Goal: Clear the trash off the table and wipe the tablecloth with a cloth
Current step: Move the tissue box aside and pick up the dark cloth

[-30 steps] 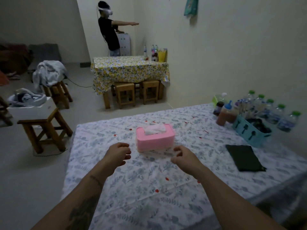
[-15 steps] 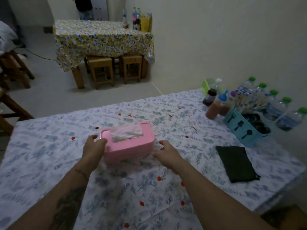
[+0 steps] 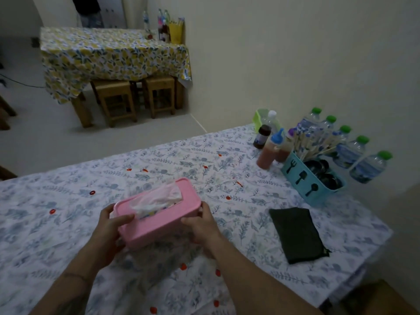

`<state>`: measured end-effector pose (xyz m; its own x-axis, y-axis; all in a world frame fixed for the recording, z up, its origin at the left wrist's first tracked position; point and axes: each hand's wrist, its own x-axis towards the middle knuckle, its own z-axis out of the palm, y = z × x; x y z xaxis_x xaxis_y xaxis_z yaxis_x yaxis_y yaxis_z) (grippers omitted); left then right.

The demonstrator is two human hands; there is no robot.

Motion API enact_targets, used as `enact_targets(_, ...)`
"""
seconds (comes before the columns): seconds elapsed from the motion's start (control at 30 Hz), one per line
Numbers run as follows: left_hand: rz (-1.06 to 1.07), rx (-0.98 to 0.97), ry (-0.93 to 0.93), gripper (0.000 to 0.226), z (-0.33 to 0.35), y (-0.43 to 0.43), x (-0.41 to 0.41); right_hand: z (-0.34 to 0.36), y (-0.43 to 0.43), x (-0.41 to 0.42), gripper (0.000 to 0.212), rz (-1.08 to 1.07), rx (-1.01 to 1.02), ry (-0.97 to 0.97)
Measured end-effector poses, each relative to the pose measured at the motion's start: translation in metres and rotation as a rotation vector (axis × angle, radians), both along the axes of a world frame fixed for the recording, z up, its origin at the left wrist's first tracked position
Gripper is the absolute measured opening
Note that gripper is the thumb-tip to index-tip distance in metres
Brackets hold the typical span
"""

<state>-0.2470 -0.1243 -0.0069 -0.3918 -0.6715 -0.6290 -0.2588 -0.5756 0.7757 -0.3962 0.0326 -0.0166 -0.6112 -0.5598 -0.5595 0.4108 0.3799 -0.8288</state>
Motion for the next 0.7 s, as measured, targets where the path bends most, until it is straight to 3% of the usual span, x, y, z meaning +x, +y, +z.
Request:
enact_targets(0.1, 0.002, 0.033, 0.058, 0.057, -0.002, 0.037, -0.025, 0.005, 0.024, -0.039, 0.076, -0.069, -0.012, 0.120)
enact_targets(0.2, 0.001, 0.059, 0.102, 0.054, 0.001, 0.079, -0.065, 0.015, 0.055, -0.084, 0.059, -0.095, -0.027, 0.189)
enact_targets(0.43, 0.027, 0.089, 0.148, 0.045, 0.000, 0.170, -0.171, 0.022, 0.139, -0.192, 0.057, 0.033, 0.078, 0.336)
enact_targets(0.57, 0.090, 0.051, 0.128, 0.049, -0.019, 0.212, -0.211, 0.002, 0.191, -0.216, 0.074, 0.277, 0.547, 0.642)
enact_targets(0.7, 0.167, 0.022, 0.098, 0.049, -0.033, 0.241, -0.233, -0.024, 0.222, -0.205, 0.097, 0.573, 0.765, 0.630)
